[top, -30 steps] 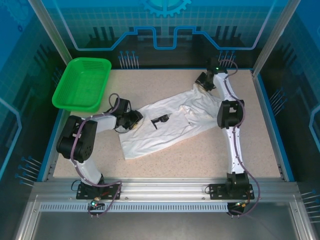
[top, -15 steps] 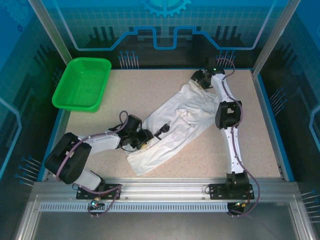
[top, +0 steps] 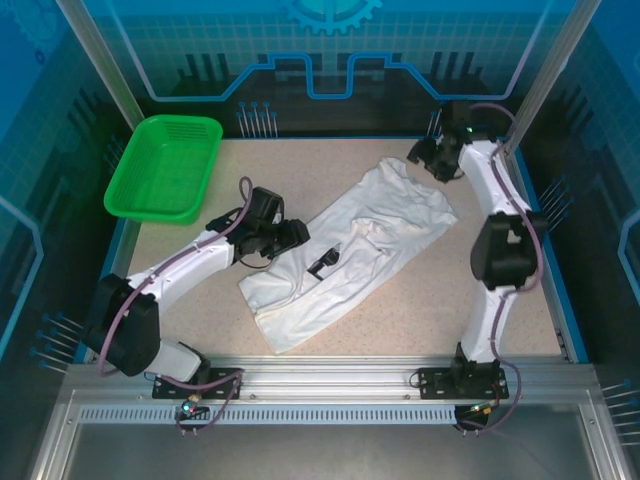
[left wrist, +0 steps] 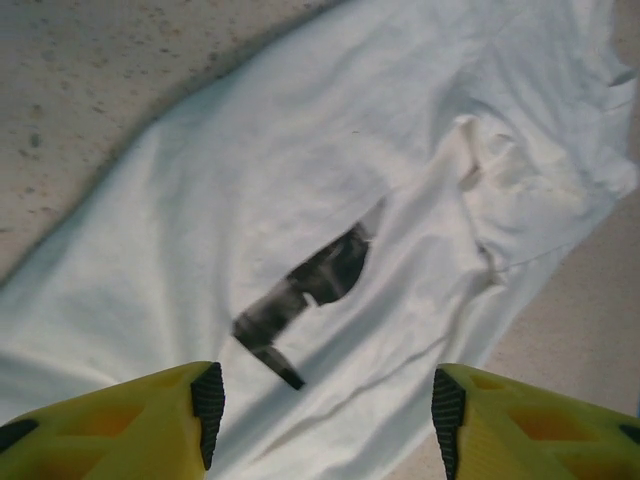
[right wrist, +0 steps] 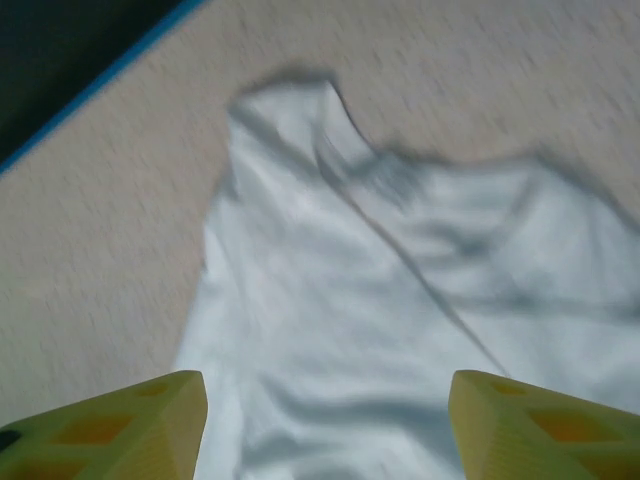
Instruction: Fold and stack the t-shirts
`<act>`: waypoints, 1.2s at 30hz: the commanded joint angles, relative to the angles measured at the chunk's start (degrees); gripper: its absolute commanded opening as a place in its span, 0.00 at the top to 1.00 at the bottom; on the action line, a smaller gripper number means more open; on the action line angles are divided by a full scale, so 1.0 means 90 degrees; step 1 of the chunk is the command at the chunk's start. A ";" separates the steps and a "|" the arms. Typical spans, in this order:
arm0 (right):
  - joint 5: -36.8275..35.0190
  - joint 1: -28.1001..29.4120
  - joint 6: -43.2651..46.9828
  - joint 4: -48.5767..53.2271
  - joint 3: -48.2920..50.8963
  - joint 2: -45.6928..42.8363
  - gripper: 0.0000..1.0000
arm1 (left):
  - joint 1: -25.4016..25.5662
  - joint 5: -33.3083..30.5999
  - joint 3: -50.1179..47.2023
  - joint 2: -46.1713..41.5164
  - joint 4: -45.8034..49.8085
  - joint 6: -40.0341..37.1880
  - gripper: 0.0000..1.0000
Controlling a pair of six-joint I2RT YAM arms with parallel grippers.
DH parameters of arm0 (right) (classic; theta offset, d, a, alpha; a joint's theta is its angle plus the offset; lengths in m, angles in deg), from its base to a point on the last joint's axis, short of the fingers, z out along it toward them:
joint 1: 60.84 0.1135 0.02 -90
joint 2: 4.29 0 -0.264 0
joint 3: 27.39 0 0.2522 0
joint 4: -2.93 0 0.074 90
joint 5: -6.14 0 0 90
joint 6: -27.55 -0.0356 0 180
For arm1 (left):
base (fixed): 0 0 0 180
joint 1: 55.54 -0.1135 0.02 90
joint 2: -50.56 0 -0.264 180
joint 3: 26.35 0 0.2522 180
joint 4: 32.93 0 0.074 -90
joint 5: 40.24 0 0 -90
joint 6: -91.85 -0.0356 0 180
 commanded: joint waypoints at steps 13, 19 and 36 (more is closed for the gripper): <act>-0.0636 0.0802 -0.0402 0.0182 0.0145 0.1973 0.35 | -0.0386 0.0943 -0.1699 0.1006 -0.0435 -0.0427 0.45; -0.0772 0.1442 -0.0332 0.0770 -0.1688 0.3321 0.35 | -0.0079 0.1680 -0.2290 0.0896 -0.0972 -0.0092 0.45; 0.1358 0.2499 -0.0191 -0.0304 -0.5636 0.6017 0.31 | 0.0395 0.1723 -0.3347 -0.1005 -0.1202 0.1250 0.40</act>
